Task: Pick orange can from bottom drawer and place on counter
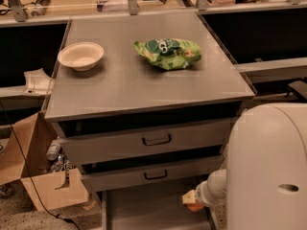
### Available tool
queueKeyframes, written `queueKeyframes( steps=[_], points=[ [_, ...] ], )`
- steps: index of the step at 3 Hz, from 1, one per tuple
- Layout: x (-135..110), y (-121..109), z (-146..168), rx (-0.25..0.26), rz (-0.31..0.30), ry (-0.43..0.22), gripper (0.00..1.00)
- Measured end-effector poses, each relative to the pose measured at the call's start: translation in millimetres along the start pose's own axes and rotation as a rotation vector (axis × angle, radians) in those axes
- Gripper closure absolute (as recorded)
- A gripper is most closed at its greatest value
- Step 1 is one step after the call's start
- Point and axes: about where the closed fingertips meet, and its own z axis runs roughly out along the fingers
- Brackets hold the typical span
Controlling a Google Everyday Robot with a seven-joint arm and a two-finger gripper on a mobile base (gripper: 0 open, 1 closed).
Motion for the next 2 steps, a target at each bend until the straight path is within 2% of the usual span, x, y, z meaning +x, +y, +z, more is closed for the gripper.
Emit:
queueKeyframes(
  steps=[1,2],
  points=[
    [0,0,0,0.000,0.000,0.000,1.00],
    [-9,-6,-36,0.044,0.005,-0.050,1.00]
  ],
)
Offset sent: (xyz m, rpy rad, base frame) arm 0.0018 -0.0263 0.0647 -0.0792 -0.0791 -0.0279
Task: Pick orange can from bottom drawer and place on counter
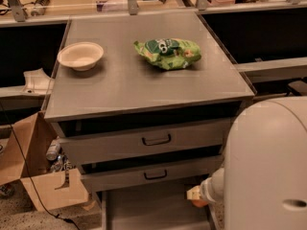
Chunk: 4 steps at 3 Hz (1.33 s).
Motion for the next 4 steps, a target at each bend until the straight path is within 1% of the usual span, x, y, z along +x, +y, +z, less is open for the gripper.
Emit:
queueKeyframes(
  steps=[1,2,3,4],
  points=[
    [-5,-12,-43,0.054,0.007,-0.062,1.00],
    [-10,-28,-94,0.110,0.032,-0.148,1.00],
    [-10,-38,-109,0.130,0.055,-0.169,1.00],
    [-17,-36,-101,0.101,0.061,-0.169,1.00]
  ],
)
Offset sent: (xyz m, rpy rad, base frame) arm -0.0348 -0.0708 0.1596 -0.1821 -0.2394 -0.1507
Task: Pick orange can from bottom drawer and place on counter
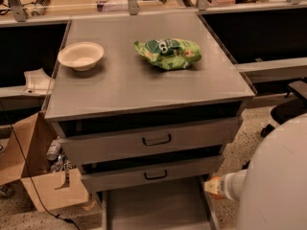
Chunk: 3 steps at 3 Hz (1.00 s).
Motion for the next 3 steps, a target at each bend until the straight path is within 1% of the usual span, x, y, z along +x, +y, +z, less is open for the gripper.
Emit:
queueKeyframes(
  steps=[1,2,3],
  points=[
    [-11,-14,2,-0.004,0.029,-0.014,1.00],
    [-27,-39,-6,0.017,0.062,-0.045,1.00],
    [-40,-57,-11,0.037,0.090,-0.067,1.00]
  ],
)
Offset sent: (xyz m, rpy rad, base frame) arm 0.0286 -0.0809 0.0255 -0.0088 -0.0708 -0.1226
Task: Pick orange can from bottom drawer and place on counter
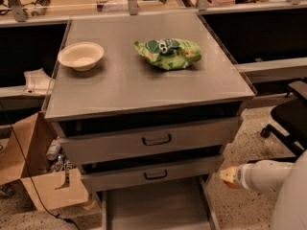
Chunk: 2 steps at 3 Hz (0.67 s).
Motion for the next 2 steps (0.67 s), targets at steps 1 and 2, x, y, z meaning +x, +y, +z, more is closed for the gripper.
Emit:
queueKeyframes(
  steps=[1,2],
  points=[
    [0,0,0,0.000,0.000,0.000,1.00],
    [1,14,-5,-0.008,-0.037,0.009,1.00]
  ],
)
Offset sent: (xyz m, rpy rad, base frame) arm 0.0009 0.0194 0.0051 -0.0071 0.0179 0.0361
